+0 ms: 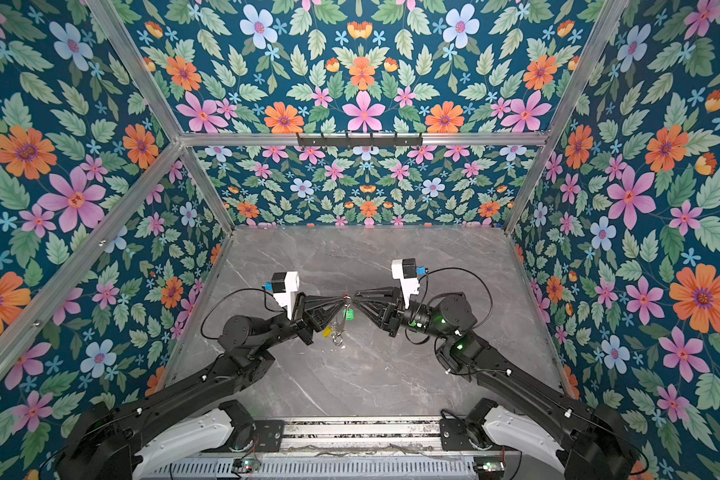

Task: Remove the keys from the keyring

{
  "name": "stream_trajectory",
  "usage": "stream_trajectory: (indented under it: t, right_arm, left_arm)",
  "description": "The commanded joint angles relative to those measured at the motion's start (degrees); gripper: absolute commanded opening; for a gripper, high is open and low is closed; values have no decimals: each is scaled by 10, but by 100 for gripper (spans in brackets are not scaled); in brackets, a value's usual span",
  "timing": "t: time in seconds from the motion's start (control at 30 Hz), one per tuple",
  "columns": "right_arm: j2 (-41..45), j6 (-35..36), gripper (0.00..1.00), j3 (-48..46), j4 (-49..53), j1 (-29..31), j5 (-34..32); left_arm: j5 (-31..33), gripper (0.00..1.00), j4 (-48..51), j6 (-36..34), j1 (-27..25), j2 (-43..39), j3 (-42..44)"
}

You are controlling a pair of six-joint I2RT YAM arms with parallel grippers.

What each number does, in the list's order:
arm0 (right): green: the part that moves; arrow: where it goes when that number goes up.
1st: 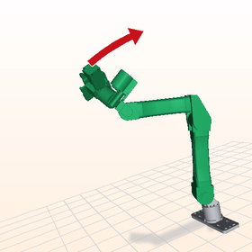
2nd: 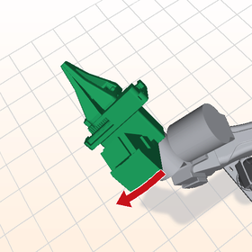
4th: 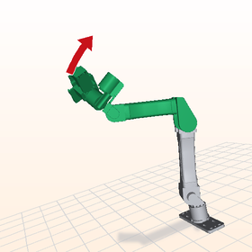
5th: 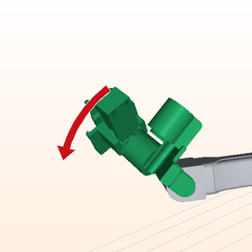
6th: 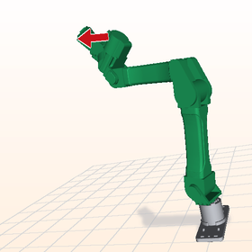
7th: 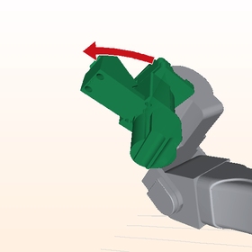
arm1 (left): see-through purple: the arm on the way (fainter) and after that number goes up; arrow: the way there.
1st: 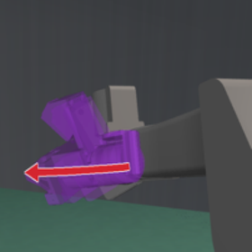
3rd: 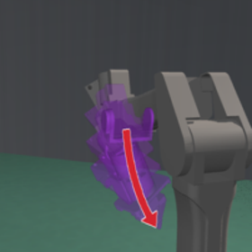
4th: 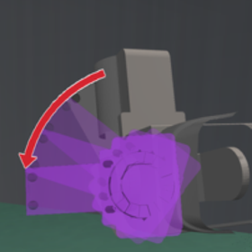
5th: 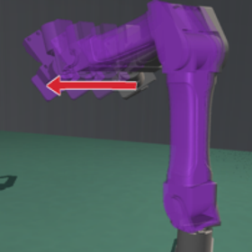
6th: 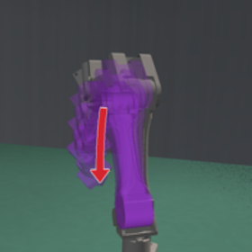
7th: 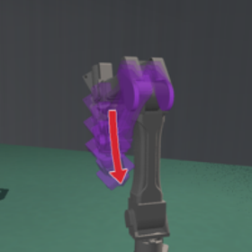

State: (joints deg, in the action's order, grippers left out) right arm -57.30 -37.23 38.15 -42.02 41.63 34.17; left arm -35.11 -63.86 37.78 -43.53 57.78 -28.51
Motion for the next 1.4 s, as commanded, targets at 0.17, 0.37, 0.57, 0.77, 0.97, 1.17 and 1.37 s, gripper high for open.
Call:
stream_trajectory:
  t: [0.17,0.37,0.57,0.77,0.97,1.17,1.37]
  right_arm:
    - [-8,-16,23,1,-43,5,18]
    - [-12,-17,18,1,-43,6,20]
    - [-17,-18,11,4,-42,5,24]
    - [-20,-18,5,5,-40,6,24]
    - [-7,0,0,12,5,6,20]
    - [32,64,0,44,180,6,13]
    - [40,191,0,143,459,5,17]
  left_arm:
    - [15,0,-36,4,0,1,3]
    - [18,0,-42,7,0,5,2]
    - [14,0,-50,14,0,11,0]
    - [12,0,-52,16,0,14,1]
    - [11,0,-52,25,0,16,3]
    - [15,45,21,19,0,-21,12]
    - [14,52,220,-32,0,-96,-11]
